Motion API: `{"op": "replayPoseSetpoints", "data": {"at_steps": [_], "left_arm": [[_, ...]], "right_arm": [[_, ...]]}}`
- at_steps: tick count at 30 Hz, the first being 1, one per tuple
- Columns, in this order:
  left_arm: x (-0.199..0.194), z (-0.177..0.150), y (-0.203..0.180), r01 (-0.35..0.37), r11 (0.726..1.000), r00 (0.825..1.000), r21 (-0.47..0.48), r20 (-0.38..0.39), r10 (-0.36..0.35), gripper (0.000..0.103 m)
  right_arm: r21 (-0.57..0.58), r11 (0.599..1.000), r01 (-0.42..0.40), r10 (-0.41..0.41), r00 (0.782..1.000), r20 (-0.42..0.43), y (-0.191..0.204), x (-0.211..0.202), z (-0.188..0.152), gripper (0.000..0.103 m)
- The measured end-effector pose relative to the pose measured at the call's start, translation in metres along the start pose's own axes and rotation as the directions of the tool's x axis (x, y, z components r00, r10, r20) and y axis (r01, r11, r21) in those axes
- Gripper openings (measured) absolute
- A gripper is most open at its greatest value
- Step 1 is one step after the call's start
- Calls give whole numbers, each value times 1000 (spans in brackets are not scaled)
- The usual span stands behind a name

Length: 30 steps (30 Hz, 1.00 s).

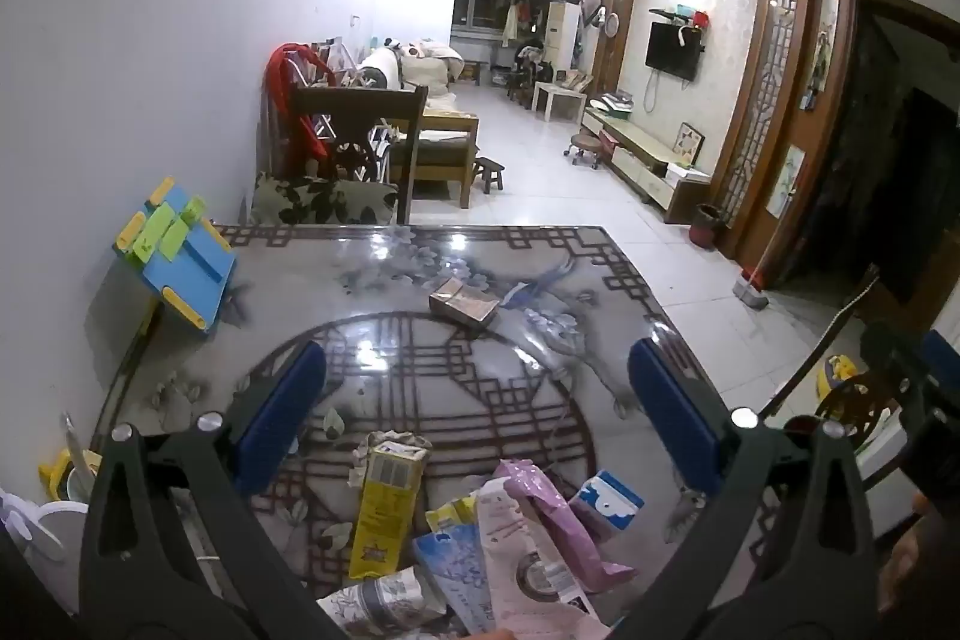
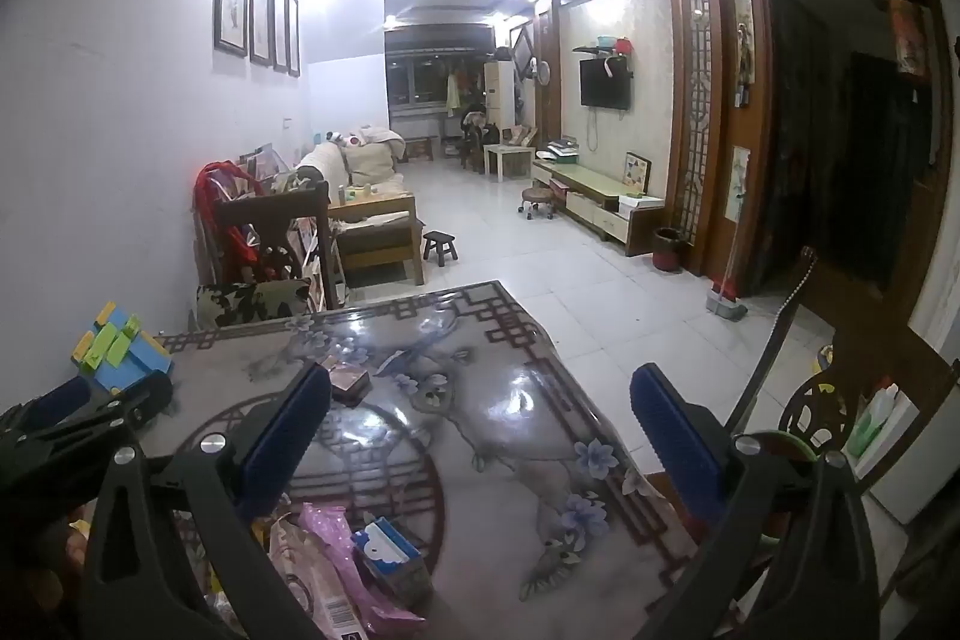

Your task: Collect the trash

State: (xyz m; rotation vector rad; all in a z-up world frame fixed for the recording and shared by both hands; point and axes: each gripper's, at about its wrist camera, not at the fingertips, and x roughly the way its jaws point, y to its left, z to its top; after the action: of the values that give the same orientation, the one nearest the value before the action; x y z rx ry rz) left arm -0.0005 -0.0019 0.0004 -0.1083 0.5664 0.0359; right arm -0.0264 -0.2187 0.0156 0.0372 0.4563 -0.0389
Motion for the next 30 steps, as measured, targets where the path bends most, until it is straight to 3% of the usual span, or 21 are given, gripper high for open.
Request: {"op": "replayPoseSetpoints", "data": {"at_steps": [5,9,30], "left_arm": [[-1,-1,-8,-4,1000,1000,27,12,4,99],[-4,2,1,16,1000,1000,-9,7,-16,99],[1,4,0,11,1000,1000,-9,1,-11,99]], "right_arm": [[0,1000,1,-1,1000,4,0,0,0,96],[-4,1000,0,0,1000,5,1,0,1,96],[1,1000,0,0,1000,2,-2,3,0,96]]}}
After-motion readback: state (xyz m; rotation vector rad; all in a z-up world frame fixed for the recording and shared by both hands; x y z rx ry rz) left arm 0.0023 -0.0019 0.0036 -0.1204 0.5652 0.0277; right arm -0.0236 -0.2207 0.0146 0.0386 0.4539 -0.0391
